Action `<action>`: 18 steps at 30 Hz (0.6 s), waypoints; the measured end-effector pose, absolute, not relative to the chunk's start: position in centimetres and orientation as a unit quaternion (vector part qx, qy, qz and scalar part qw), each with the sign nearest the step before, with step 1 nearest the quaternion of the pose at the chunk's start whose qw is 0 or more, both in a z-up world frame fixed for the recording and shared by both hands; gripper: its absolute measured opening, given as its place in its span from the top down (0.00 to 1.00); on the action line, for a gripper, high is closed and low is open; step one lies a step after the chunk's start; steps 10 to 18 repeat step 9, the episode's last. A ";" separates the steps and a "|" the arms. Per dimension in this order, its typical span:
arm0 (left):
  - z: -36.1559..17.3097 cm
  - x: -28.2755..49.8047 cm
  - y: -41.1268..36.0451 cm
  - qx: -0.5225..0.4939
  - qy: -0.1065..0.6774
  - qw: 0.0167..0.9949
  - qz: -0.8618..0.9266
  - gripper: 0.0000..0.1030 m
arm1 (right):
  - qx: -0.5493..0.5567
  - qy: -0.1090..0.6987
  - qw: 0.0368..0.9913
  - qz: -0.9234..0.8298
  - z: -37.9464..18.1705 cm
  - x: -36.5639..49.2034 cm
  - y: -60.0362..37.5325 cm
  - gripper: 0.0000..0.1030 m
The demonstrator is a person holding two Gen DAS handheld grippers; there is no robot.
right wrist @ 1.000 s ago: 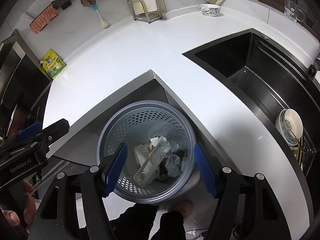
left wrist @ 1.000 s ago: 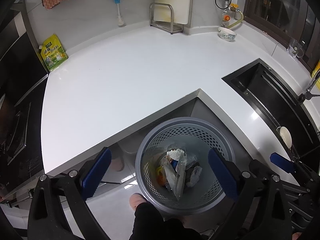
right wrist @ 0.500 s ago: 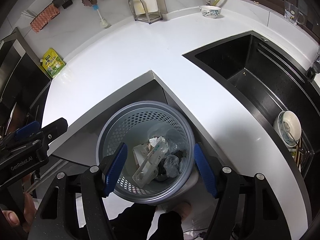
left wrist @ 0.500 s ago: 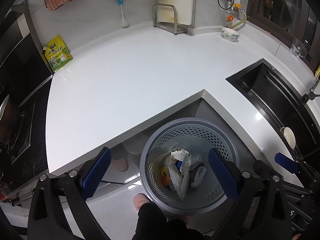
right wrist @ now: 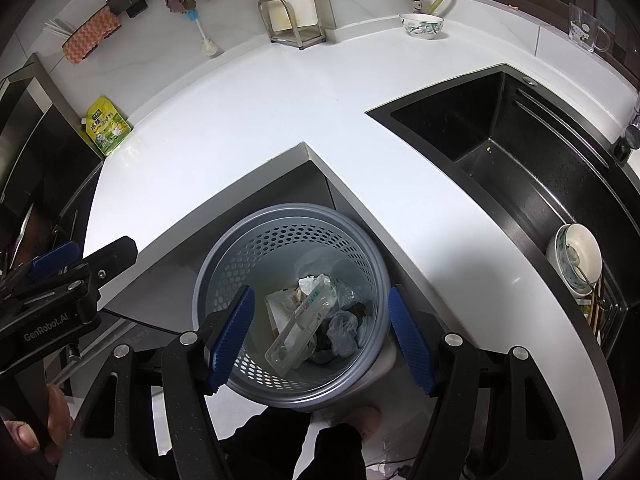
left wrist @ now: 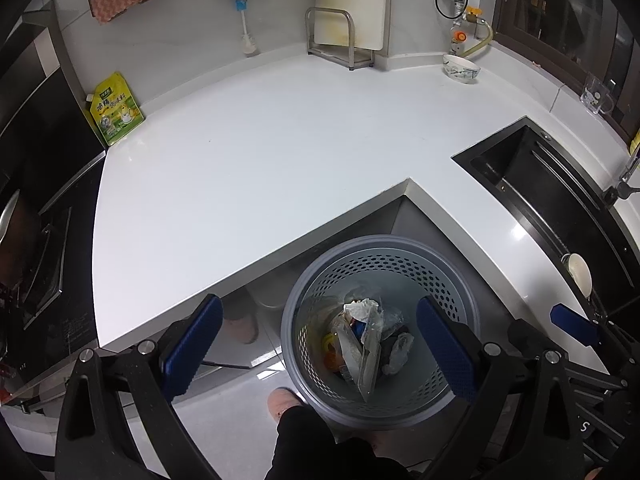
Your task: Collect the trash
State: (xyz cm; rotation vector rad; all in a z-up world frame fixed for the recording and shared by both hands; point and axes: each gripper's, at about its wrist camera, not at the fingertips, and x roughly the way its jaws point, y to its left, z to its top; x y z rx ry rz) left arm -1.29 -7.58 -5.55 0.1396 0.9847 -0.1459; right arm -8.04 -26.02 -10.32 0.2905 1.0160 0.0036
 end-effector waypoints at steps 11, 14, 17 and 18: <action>-5.6 -1.3 -7.5 0.067 0.474 0.876 -0.065 0.07 | 0.137 0.483 0.865 0.001 -10.2 -8.0 -25.9 0.36; -5.6 -1.3 -7.5 0.067 0.474 0.876 -0.065 0.07 | 0.137 0.483 0.865 0.001 -10.2 -8.0 -25.9 0.36; -5.6 -1.3 -7.5 0.067 0.474 0.876 -0.065 0.07 | 0.137 0.483 0.865 0.001 -10.2 -8.0 -25.9 0.36; -5.6 -1.3 -7.5 0.067 0.474 0.876 -0.065 0.07 | 0.137 0.483 0.865 0.001 -10.2 -8.0 -25.9 0.36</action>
